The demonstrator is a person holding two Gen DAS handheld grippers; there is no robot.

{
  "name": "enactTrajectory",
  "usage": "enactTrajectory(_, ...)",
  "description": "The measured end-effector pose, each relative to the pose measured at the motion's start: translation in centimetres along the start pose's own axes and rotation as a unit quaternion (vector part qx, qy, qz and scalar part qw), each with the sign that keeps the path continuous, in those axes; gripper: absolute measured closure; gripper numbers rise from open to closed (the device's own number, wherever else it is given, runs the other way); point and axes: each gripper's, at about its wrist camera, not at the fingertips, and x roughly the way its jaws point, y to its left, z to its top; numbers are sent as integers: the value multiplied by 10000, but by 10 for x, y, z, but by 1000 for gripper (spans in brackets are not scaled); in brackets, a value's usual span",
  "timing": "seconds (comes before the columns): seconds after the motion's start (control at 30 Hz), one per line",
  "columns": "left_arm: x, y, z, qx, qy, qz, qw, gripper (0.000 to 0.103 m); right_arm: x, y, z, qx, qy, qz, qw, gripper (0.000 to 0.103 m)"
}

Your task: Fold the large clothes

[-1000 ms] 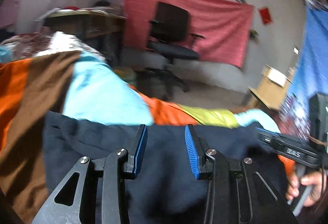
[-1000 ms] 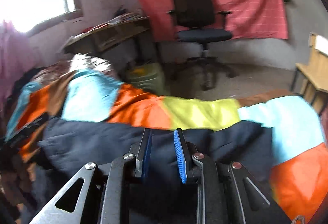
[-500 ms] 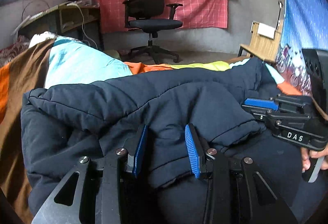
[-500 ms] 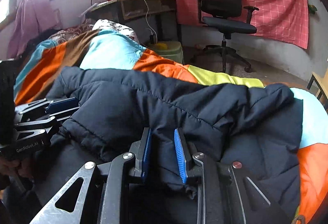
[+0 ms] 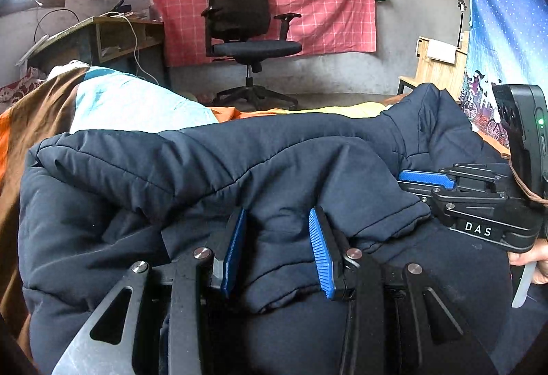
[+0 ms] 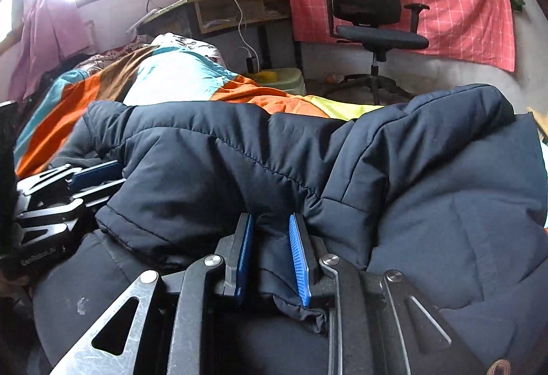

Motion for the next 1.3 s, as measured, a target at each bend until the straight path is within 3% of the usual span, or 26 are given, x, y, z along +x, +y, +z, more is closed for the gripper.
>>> enactTrajectory(0.17, -7, -3, 1, 7, -73, 44, 10000, 69, 2, 6, 0, -149, -4, -197, 9997, 82)
enactTrajectory(0.4, -34, 2, 15, -605, 53, 157, 9980, 65, -19, 8, 2, -184, -222, -217, 9993, 79)
enactTrajectory(0.53, -56, 6, 26, -876, 36, 287, 9957, 62, -41, 7, 6, -28, -280, -151, 9995, 64)
enactTrajectory(0.6, -71, 5, 29, -905, -26, 366, 9952, 46, -51, 7, 9, 15, -314, -118, 9994, 53)
enactTrajectory(0.87, -122, -11, 43, -952, -292, 592, 9933, 17, -100, 16, 18, -7, -613, 18, 9981, 27)
enactTrajectory(1.13, -168, -36, 40, -978, -602, 678, 9911, 8, -155, 22, 18, 4, -908, -153, 9958, 8)
enactTrajectory(1.3, -195, -55, 34, -851, -720, 730, 9911, 6, -186, 24, 8, 43, -1023, -178, 9946, 3)
